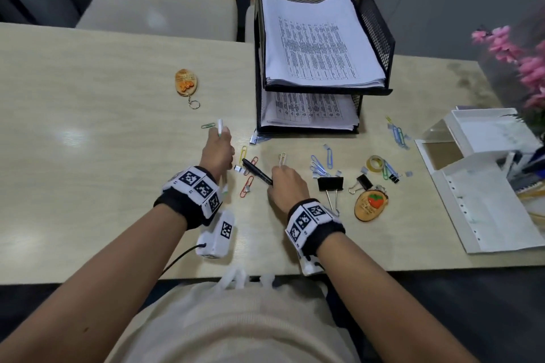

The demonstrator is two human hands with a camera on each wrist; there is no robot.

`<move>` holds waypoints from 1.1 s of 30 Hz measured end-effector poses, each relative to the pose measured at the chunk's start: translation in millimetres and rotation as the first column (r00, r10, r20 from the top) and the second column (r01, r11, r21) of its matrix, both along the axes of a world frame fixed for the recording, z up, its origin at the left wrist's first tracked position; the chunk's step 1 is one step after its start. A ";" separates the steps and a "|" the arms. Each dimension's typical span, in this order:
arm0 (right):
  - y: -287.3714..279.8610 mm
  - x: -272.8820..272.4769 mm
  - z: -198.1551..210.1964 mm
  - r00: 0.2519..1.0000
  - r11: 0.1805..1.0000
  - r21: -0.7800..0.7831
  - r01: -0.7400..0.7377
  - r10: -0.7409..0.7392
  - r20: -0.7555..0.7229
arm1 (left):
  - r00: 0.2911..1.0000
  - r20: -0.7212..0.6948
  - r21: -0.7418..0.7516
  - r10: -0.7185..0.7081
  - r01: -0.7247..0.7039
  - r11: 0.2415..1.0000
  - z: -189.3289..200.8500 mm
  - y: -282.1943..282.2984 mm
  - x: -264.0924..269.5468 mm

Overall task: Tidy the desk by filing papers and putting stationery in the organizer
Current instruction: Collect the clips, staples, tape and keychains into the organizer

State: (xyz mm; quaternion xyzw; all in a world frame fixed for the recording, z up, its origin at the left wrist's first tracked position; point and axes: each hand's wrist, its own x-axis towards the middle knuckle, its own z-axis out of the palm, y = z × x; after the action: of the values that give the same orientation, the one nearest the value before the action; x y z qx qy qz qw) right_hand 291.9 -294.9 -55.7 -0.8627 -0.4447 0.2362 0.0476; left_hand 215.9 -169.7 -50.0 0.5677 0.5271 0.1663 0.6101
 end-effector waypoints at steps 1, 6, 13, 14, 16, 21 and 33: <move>-4.0 0.0 0.0 1.000 1.000 -0.014 -0.001 0.001 -0.005 | 1.000 0.010 0.005 -0.008 0.008 1.000 -0.8 -2.8 2.2; -36.8 22.6 20.5 0.953 0.953 0.166 0.252 -0.215 -0.212 | 0.971 -0.075 0.269 -0.226 0.237 0.933 10.5 -30.1 36.3; -149.6 120.9 82.2 0.757 0.563 0.509 0.651 -0.529 -0.383 | 0.821 0.048 0.486 -0.569 0.478 0.732 59.2 -110.5 141.1; -168.5 134.4 91.5 0.740 0.518 0.540 0.664 -0.559 -0.374 | 0.803 0.067 0.497 -0.593 0.488 0.717 65.6 -126.6 158.7; -204.3 159.4 105.7 0.712 0.436 0.601 0.670 -0.606 -0.354 | 0.782 0.106 0.517 -0.614 0.484 0.706 76.9 -160.4 193.5; -276.6 215.0 124.6 0.627 0.294 0.701 0.650 -0.729 -0.276 | 0.692 0.173 0.590 -0.701 0.497 0.637 103.6 -241.9 266.9; -311.9 295.3 102.0 0.668 0.461 0.651 0.604 -0.738 -0.097 | 0.618 -0.168 0.731 -0.768 0.601 0.323 71.1 -311.8 363.8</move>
State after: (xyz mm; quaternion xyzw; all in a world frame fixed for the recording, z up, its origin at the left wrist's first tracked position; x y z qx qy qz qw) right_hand 587.2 -606.8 46.3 -0.9155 -0.1208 -0.0544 0.3799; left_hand 579.6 -481.5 21.1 0.9068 0.0539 0.1448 0.3921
